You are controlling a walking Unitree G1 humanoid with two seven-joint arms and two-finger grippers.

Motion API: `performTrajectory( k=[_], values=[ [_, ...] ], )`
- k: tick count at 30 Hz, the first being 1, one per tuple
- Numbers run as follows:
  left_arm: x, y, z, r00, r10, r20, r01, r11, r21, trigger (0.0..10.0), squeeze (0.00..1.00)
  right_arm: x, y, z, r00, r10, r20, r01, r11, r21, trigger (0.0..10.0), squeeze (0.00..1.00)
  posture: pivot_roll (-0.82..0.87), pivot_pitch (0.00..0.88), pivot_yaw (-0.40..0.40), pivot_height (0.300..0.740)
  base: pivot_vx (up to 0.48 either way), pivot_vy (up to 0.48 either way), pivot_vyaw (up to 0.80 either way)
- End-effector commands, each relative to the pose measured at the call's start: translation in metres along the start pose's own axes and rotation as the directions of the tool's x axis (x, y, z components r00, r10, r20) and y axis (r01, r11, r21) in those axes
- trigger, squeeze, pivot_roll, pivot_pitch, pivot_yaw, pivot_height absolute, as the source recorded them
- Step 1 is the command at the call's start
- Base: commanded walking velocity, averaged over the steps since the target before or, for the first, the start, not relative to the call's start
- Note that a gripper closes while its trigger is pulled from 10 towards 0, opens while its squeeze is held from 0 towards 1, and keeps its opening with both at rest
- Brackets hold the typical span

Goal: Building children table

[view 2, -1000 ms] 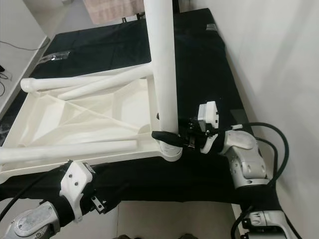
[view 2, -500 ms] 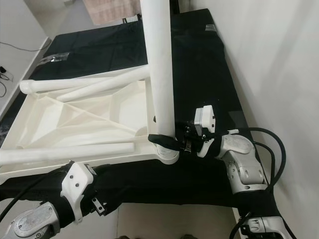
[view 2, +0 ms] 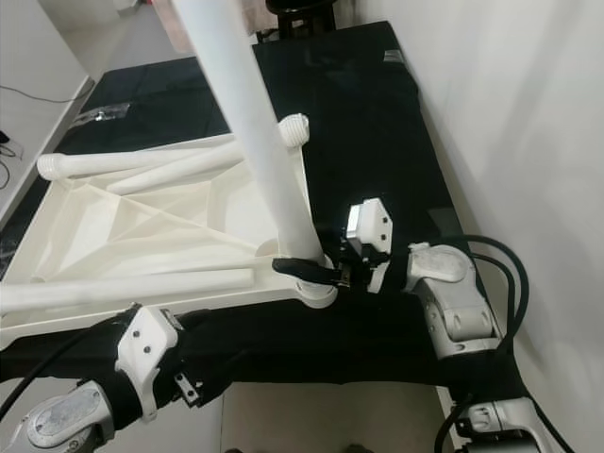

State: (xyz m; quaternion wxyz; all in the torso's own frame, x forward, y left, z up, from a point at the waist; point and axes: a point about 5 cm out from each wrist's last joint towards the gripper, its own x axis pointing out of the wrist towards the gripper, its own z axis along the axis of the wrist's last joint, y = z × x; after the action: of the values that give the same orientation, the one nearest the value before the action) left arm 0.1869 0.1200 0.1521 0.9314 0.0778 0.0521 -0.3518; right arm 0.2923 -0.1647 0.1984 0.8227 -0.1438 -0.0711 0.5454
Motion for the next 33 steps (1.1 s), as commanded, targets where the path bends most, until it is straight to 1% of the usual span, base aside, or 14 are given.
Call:
performTrajectory(
  k=[1,3,4,6,7,9,12,15,18,24,25,28,32,33],
  values=[
    [-0.002,0.002,-0.005,0.999,0.004,-0.034,-0.004,1.0,0.018,10.0,0.0,0.005,0.015,-0.027,0.99,-0.076,-0.119,0.09,0.989,0.114,10.0,0.0,0.03,0.206,0.113,0.74,0.0,0.0,0.0],
    [-0.002,0.002,-0.004,0.999,0.009,-0.031,-0.008,1.0,0.021,10.0,0.0,0.006,0.018,-0.029,0.983,-0.127,-0.129,0.144,0.981,0.131,10.0,0.0,0.03,0.206,0.113,0.74,0.0,0.0,0.0],
    [-0.001,0.006,-0.003,0.999,0.027,-0.022,-0.026,0.999,0.032,10.0,0.0,0.009,0.029,-0.033,0.927,-0.335,-0.17,0.363,0.915,0.175,10.0,0.0,0.03,0.2,0.104,0.74,0.0,0.0,0.0],
    [-0.001,0.008,-0.002,0.999,0.033,-0.019,-0.032,0.999,0.035,10.0,0.0,0.009,0.033,-0.034,0.899,-0.396,-0.187,0.429,0.883,0.191,10.0,0.0,0.03,0.2,0.104,0.74,0.0,0.0,0.0],
    [0.0,0.011,-0.001,0.999,0.043,-0.013,-0.043,0.998,0.038,10.0,0.0,0.008,0.035,-0.035,0.838,-0.509,-0.198,0.545,0.799,0.253,10.0,0.0,0.02,0.195,0.105,0.74,0.0,0.0,0.0],
    [0.0,0.012,0.0,0.999,0.045,-0.012,-0.045,0.998,0.039,10.0,0.0,0.007,0.035,-0.035,0.826,-0.528,-0.198,0.564,0.782,0.266,10.0,0.0,0.02,0.195,0.105,0.74,0.0,0.0,0.0],
    [0.001,0.016,0.0,0.999,0.049,-0.01,-0.048,0.998,0.05,10.0,0.0,0.001,0.034,-0.036,0.706,-0.682,-0.191,0.703,0.642,0.306,10.0,0.0,0.01,0.186,0.117,0.74,0.0,0.0,0.0],
    [0.003,0.02,0.003,0.999,0.053,-0.001,-0.053,0.996,0.065,10.0,0.0,0.002,0.034,-0.031,0.664,-0.737,-0.128,0.724,0.592,0.353,10.0,0.0,0.01,0.176,0.12,0.74,0.0,0.0,0.0],
    [0.005,0.023,0.005,0.998,0.057,0.008,-0.058,0.995,0.076,10.0,0.0,0.005,0.034,-0.027,0.666,-0.741,-0.087,0.709,0.593,0.381,10.0,0.0,0.01,0.176,0.12,0.74,0.0,0.0,0.0],
    [0.012,0.05,0.043,0.978,0.128,0.164,-0.139,0.989,0.059,10.0,0.0,0.018,0.011,0.016,0.696,-0.705,0.136,0.618,0.684,0.388,10.0,0.0,0.01,0.133,0.121,0.74,0.0,0.0,0.0],
    [0.013,0.065,0.073,0.948,0.157,0.278,-0.174,0.984,0.039,10.0,0.0,0.021,0.001,0.031,0.702,-0.681,0.209,0.586,0.718,0.375,10.0,0.0,0.01,0.115,0.117,0.74,0.0,0.0,0.0],
    [0.013,0.07,0.083,0.935,0.163,0.316,-0.183,0.983,0.033,10.0,0.0,0.022,-0.001,0.036,0.7,-0.677,0.227,0.58,0.725,0.371,10.0,0.0,0.01,0.115,0.117,0.74,0.0,0.0,0.0],
    [0.013,0.084,0.122,0.876,0.152,0.457,-0.171,0.985,0.0,10.0,0.0,0.029,-0.005,0.046,0.731,-0.627,0.269,0.565,0.777,0.277,10.0,0.0,0.0,0.078,0.115,0.74,0.0,0.0,0.0],
    [0.013,0.086,0.129,0.86,0.141,0.49,-0.149,0.989,-0.022,10.0,0.22,0.032,-0.005,0.047,0.748,-0.609,0.266,0.564,0.793,0.231,10.0,0.0,0.0,0.075,0.114,0.74,0.0,0.0,0.0]
  ],
)
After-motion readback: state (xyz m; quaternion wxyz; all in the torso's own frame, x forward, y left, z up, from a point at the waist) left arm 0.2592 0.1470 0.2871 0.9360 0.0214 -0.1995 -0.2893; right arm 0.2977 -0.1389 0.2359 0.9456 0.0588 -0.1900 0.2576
